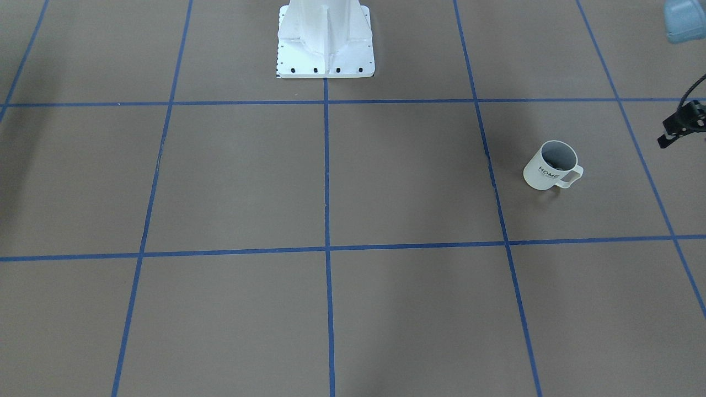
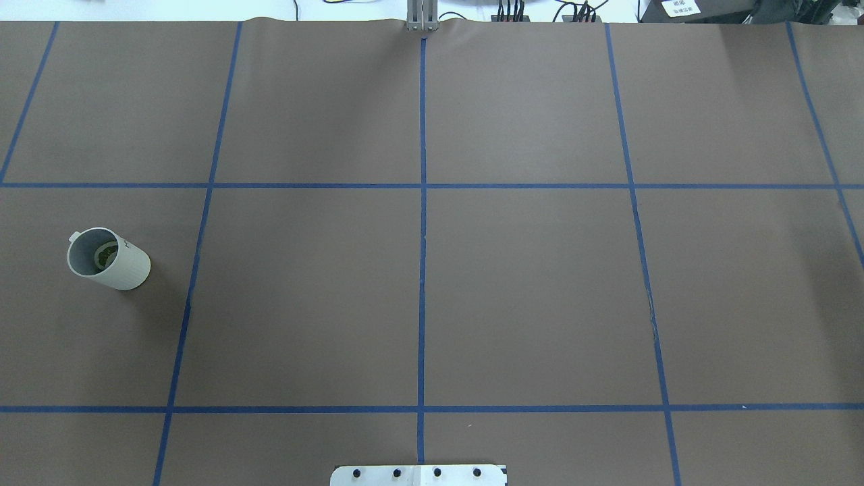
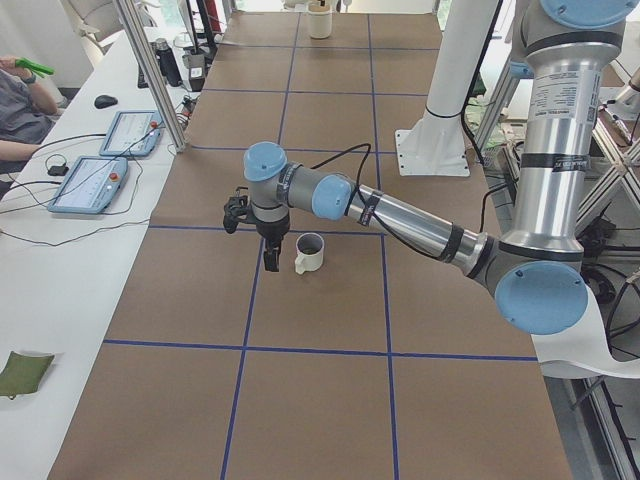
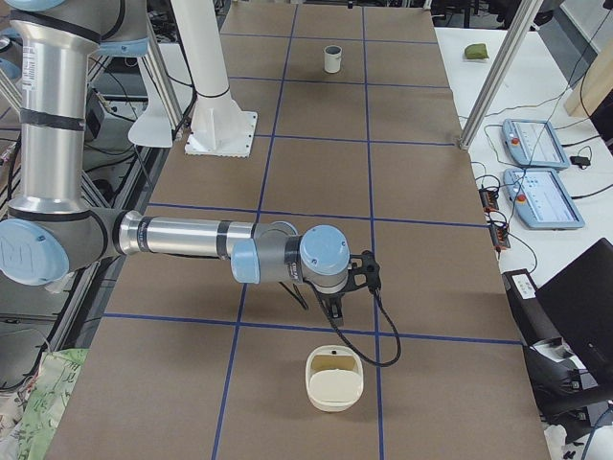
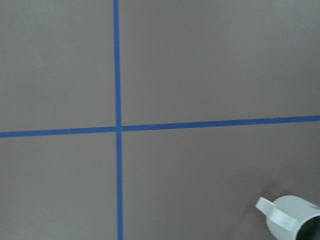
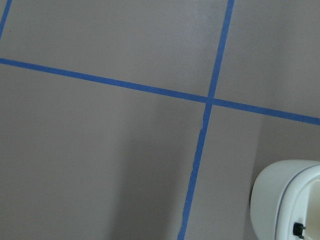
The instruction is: Left arm hands cup to right arm to dump lemon
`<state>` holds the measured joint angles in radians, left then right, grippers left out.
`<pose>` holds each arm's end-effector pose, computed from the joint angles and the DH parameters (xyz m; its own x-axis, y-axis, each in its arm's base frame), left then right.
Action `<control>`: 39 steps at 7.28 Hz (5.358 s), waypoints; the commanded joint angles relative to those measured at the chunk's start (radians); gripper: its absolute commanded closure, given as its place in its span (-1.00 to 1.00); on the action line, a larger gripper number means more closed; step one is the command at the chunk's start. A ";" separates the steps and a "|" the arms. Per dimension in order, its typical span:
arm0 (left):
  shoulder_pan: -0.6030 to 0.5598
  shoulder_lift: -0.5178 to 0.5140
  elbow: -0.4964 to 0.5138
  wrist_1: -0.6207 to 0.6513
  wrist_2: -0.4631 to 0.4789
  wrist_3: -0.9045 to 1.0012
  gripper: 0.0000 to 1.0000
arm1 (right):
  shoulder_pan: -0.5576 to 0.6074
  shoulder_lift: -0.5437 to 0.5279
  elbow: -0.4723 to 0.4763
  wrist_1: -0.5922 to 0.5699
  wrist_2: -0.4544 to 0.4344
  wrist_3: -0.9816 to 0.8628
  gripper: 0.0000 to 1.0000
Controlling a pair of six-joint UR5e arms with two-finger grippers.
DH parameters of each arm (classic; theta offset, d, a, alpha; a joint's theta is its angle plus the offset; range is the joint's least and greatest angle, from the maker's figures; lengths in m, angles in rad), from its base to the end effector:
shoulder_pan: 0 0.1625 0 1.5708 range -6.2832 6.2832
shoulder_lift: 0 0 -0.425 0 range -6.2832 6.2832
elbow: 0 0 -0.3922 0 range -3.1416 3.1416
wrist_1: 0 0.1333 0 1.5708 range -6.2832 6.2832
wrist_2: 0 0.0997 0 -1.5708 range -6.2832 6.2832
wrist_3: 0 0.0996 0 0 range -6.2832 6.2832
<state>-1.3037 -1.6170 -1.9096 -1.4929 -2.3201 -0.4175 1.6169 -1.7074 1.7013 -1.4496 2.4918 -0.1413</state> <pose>0.0689 -0.4997 0.4791 0.6979 -0.0146 -0.7161 0.0343 0.9993 0.0131 0.0742 -0.4373 0.6343 0.6090 -0.2026 0.7669 0.0404 0.9735 0.2251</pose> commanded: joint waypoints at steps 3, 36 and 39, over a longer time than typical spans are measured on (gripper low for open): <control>0.216 0.114 -0.013 -0.306 0.078 -0.588 -1.00 | 0.000 0.002 0.000 0.002 0.002 0.009 -1.00; 0.259 -0.811 0.532 -0.044 -0.226 -1.327 1.00 | -0.958 0.560 0.063 0.695 -0.750 0.677 -0.97; 0.306 -0.853 0.569 -0.139 -0.358 -1.366 1.00 | -1.043 0.578 0.066 0.758 -0.832 0.684 -0.97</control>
<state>-1.0173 -2.4558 -1.3462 -1.5980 -2.6348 -1.7663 0.5990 -1.1338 1.7653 -0.7113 1.6850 0.5386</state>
